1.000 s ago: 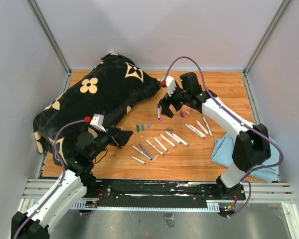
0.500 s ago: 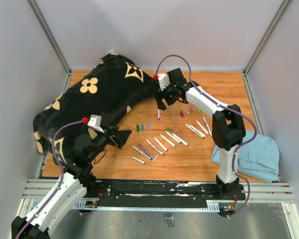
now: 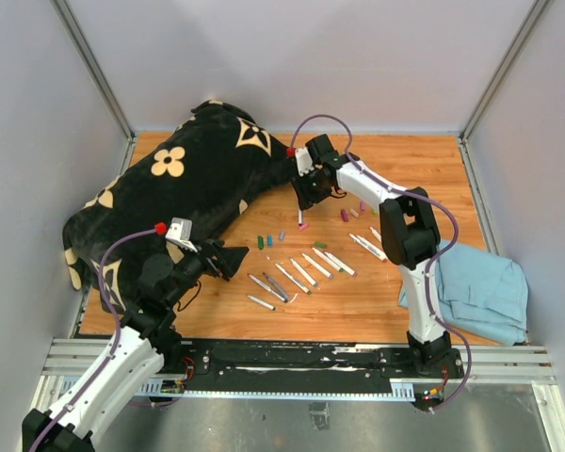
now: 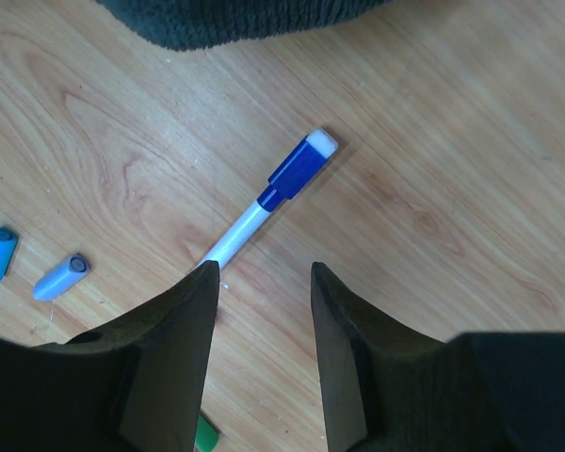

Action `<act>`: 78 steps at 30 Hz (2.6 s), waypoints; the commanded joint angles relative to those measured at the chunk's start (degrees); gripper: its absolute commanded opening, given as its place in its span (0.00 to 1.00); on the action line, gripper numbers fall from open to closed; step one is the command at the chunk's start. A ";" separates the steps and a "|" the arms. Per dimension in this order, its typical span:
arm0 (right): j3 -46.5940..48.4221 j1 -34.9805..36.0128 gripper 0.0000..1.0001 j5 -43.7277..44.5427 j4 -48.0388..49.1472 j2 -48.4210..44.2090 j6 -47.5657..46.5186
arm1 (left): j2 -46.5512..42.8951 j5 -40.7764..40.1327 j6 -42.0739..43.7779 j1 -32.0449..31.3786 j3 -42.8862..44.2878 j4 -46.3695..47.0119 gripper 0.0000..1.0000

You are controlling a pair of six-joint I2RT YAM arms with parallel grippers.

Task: Open the pen caps
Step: Pick up the pen from the center of the board.

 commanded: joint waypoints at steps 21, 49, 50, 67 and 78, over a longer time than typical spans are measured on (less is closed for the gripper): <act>7.85 1.24 0.20 3.38 -5.80 6.74 -0.48 | -0.72 -0.30 1.04 0.36 -0.47 0.54 0.99; 10.18 -1.60 0.12 3.43 -16.03 9.45 -21.19 | -0.16 4.85 -3.49 0.34 -2.45 5.24 0.99; 10.11 -1.72 0.09 2.60 -16.26 9.41 -21.67 | 0.17 5.99 -4.32 0.33 -2.98 6.64 0.99; 3.60 -7.55 0.01 -10.18 -12.13 1.07 -21.48 | 7.39 12.00 -15.26 -1.33 -7.92 24.48 0.98; 0.70 -10.33 0.01 -19.07 -10.37 -2.12 -19.41 | 16.16 9.68 -17.94 -2.17 -8.16 36.80 0.98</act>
